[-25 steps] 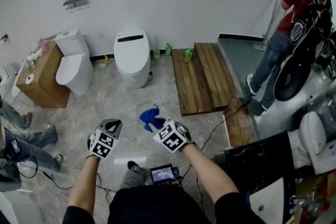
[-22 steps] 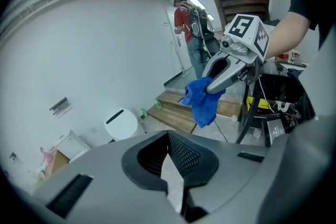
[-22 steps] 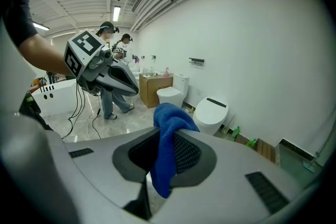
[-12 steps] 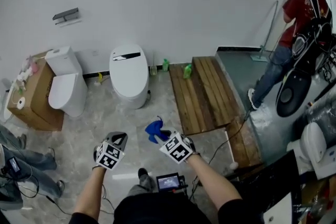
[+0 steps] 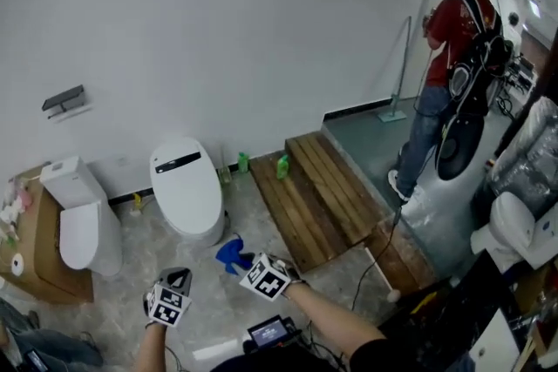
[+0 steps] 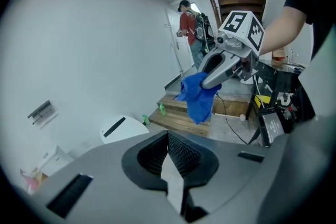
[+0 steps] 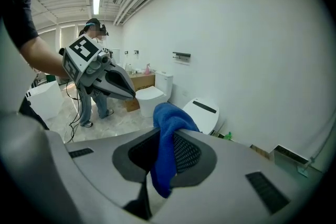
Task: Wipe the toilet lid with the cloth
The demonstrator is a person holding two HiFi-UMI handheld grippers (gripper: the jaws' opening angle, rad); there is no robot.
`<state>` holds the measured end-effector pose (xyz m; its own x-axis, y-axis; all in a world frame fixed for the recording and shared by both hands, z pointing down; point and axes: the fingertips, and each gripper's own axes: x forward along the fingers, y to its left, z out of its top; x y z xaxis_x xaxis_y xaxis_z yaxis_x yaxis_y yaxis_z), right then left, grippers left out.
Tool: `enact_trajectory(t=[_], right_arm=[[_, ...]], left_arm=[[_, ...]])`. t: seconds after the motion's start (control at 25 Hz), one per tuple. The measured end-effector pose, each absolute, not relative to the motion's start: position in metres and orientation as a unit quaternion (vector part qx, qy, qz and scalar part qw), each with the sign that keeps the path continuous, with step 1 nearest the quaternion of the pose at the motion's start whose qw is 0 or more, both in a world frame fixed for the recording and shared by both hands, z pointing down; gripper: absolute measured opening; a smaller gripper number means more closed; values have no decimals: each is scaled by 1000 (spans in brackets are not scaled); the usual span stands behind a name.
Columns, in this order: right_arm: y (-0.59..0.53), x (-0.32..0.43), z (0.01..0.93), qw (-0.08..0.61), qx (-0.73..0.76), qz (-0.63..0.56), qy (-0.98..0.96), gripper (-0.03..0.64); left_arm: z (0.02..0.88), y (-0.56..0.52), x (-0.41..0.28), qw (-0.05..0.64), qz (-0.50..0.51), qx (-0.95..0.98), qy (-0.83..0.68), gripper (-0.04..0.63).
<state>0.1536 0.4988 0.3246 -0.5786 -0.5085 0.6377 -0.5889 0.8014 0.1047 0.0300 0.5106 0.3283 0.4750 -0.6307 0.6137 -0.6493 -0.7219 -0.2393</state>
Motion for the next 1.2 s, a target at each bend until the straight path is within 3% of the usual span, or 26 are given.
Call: enact_trajectory(t=[0.6, 1.2], right_arm=[[306, 162, 371, 337, 268, 82, -899, 55], [85, 128, 348, 337, 192, 61, -920, 55]], left_arm=[[353, 313, 57, 10, 362, 850, -382, 11], [343, 111, 47, 48, 374, 820, -431, 11]])
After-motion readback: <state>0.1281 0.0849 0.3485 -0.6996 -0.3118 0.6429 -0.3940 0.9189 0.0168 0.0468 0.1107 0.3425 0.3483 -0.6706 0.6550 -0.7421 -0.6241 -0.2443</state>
